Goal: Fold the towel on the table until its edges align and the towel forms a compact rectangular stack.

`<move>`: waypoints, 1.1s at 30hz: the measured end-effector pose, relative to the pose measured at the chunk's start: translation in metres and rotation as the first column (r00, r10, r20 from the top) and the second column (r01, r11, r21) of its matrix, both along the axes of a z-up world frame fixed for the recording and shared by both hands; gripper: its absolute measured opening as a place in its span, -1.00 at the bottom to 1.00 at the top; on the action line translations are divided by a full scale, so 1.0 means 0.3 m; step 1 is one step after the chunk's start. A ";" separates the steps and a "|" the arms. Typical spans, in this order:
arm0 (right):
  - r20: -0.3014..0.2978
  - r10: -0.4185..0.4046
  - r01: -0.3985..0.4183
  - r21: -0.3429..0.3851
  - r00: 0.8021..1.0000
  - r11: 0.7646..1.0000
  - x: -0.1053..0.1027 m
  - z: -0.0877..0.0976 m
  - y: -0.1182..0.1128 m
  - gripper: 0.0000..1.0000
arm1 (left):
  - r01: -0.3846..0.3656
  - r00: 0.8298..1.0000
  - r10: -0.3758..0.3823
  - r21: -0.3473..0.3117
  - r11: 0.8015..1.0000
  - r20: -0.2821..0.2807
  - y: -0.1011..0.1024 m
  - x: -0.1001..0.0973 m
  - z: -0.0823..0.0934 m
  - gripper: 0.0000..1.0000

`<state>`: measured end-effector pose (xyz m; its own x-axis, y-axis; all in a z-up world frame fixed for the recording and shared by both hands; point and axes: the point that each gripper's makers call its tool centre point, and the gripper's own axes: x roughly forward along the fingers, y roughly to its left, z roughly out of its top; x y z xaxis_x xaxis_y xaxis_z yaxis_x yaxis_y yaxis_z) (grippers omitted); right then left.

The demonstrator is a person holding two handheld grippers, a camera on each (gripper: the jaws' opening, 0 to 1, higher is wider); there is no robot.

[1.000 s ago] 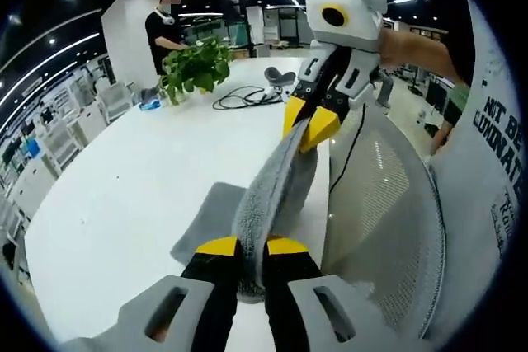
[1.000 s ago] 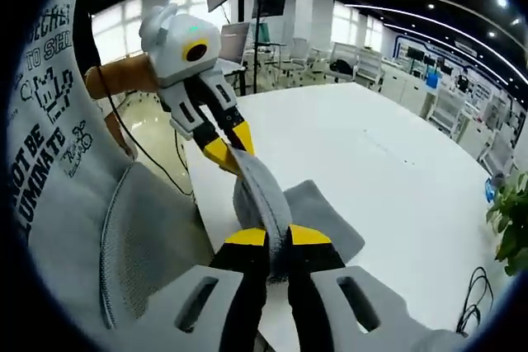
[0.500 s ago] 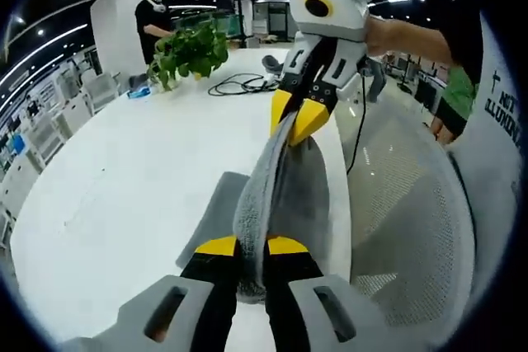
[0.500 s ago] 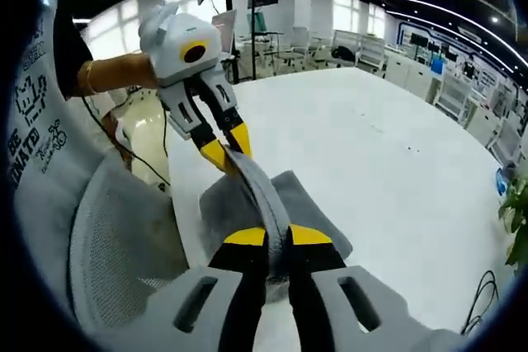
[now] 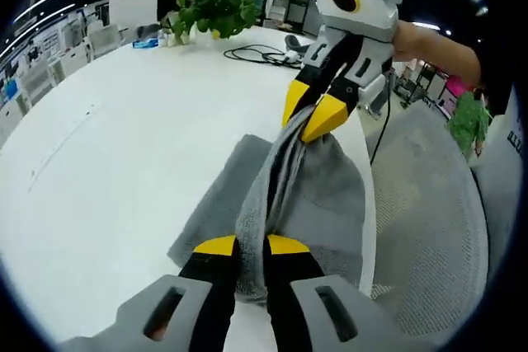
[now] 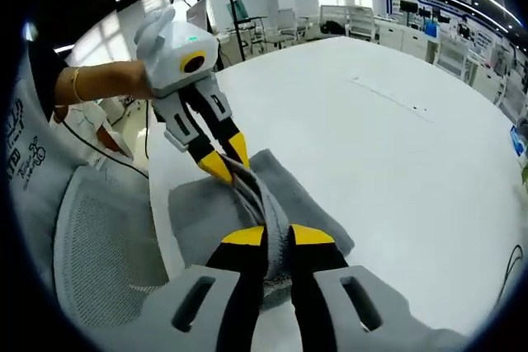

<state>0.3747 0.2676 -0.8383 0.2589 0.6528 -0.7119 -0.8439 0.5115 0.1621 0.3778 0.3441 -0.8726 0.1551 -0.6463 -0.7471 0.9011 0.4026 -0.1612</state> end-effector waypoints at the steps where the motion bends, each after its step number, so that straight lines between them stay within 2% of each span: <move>1: -0.001 -0.001 0.001 -0.002 1.000 1.000 0.006 -0.008 0.000 -0.84 | -0.009 1.000 0.009 0.000 1.000 -0.011 -0.001 0.005 -0.011 -0.75; 5: -0.020 -0.044 0.044 0.007 0.999 0.999 0.038 -0.035 -0.011 -0.81 | -0.038 0.999 0.038 0.001 0.999 -0.016 0.001 0.026 -0.019 -0.69; 7: -0.028 -0.105 0.107 0.055 0.994 0.993 0.060 -0.025 -0.009 -0.79 | -0.066 0.998 0.066 -0.026 0.998 0.002 -0.001 0.041 0.004 -0.62; 9: -0.033 -0.112 0.115 0.093 0.993 0.989 0.064 -0.008 -0.006 -0.75 | -0.071 0.997 0.071 -0.062 0.996 -0.006 0.000 0.044 0.024 -0.56; 12: -0.037 -0.125 0.128 0.115 0.991 0.985 0.071 0.002 -0.009 -0.60 | -0.067 0.998 0.065 -0.095 0.993 -0.028 0.001 0.033 0.041 -0.37; 15: -0.032 -0.139 0.142 0.122 0.990 0.982 0.076 0.006 -0.011 -0.48 | -0.062 0.997 0.059 -0.090 0.994 -0.043 0.007 0.022 0.034 -0.14; 17: -0.032 -0.135 0.138 0.129 0.990 0.982 0.070 0.008 -0.010 -0.44 | -0.097 0.995 0.097 -0.083 0.992 0.004 0.023 0.047 0.029 -0.13; 18: -0.031 -0.132 0.135 0.130 0.991 0.982 0.067 0.006 -0.010 -0.43 | -0.122 0.992 0.123 -0.076 0.990 0.005 0.032 0.053 0.022 -0.18; 20: -0.018 -0.136 0.137 0.098 0.991 0.986 0.067 -0.016 -0.025 -0.46 | -0.185 0.983 0.184 -0.078 0.980 -0.015 0.048 0.071 0.007 -0.26; 22: -0.023 -0.155 0.156 0.067 0.988 0.986 0.072 -0.038 -0.044 -0.47 | -0.259 0.965 0.254 -0.096 0.961 -0.060 0.062 0.086 -0.007 -0.29; 24: -0.026 -0.182 0.184 0.066 0.983 0.981 0.081 -0.047 -0.057 -0.47 | -0.320 0.947 0.314 -0.120 0.940 -0.071 0.078 0.108 -0.013 -0.30; 29: -0.046 -0.279 0.282 0.093 0.959 0.955 0.111 -0.050 -0.100 -0.54 | -0.401 0.915 0.390 -0.126 0.907 -0.105 0.122 0.127 -0.031 -0.33; 32: -0.104 -0.337 0.345 0.079 0.936 0.935 0.116 -0.094 -0.134 -0.60 | -0.454 0.890 0.444 -0.104 0.885 -0.107 0.152 0.138 -0.061 -0.30; 33: -0.112 -0.344 0.353 0.076 0.932 0.933 0.117 -0.107 -0.140 -0.60 | -0.455 0.889 0.445 -0.105 0.884 -0.109 0.153 0.138 -0.065 -0.29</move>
